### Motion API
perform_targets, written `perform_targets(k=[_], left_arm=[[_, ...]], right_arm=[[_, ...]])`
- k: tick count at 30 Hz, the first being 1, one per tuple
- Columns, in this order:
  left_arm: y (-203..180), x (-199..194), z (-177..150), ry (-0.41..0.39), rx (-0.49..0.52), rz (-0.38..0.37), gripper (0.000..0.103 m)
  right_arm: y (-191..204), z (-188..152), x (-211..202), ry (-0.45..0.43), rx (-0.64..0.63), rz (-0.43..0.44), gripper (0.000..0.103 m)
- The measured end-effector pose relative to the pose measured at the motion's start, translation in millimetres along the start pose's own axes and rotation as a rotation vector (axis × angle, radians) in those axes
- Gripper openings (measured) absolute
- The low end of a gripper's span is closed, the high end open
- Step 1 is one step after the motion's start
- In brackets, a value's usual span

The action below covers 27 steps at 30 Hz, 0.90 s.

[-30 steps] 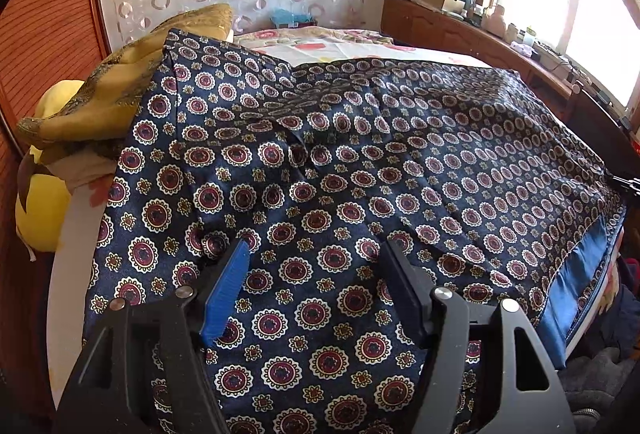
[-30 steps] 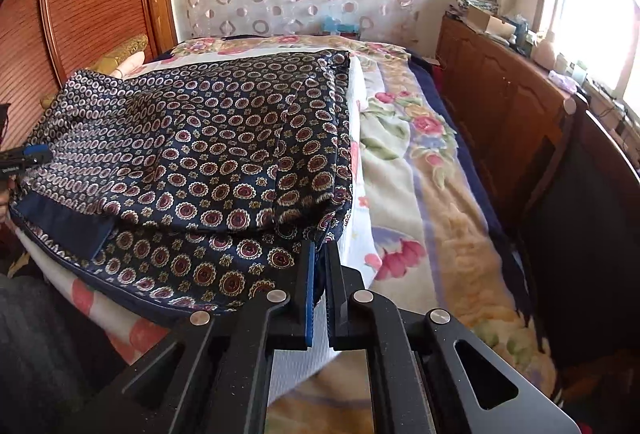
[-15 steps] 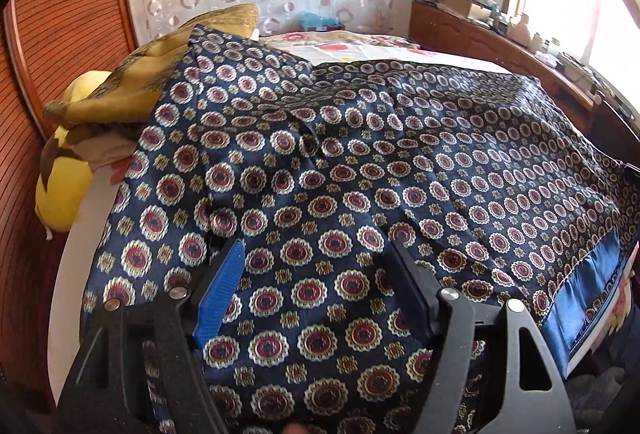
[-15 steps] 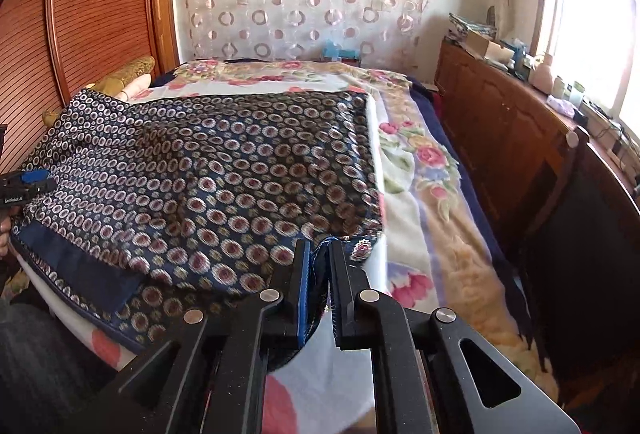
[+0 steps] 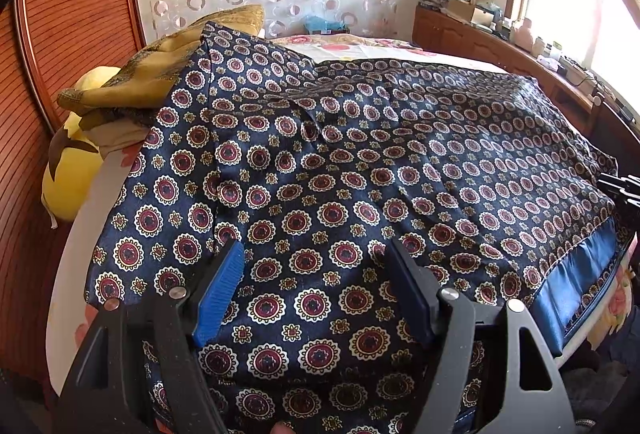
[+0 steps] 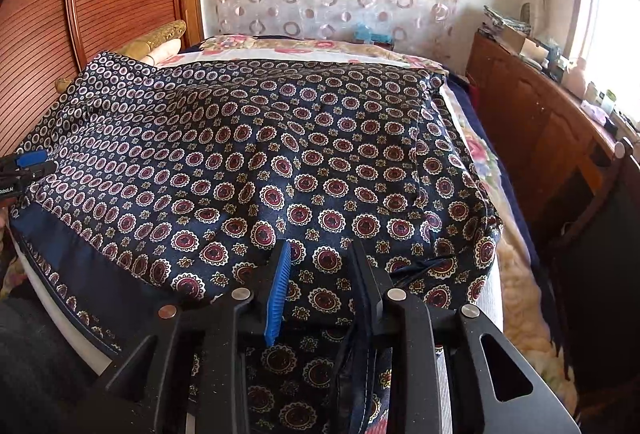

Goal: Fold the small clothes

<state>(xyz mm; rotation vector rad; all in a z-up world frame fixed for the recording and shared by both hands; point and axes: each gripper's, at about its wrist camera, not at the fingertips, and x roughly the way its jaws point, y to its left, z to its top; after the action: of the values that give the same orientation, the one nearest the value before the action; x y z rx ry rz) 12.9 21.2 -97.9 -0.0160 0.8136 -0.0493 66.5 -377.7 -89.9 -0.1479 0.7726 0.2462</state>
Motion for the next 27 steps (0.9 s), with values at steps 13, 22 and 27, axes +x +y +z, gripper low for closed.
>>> perform_targets(k=[13, 22, 27], left_arm=[[0, -4, -8, -0.041, 0.027, -0.012, 0.074], [2, -12, -15, -0.033, 0.050, -0.033, 0.074], [9, -25, -18, -0.032, 0.050, -0.075, 0.073]], right_arm=[[-8, -3, -2, 0.009, 0.008, 0.003, 0.053], [-30, -6, -17, 0.029, 0.035, -0.029, 0.052], [-56, -17, -29, 0.030, 0.091, -0.071, 0.050]])
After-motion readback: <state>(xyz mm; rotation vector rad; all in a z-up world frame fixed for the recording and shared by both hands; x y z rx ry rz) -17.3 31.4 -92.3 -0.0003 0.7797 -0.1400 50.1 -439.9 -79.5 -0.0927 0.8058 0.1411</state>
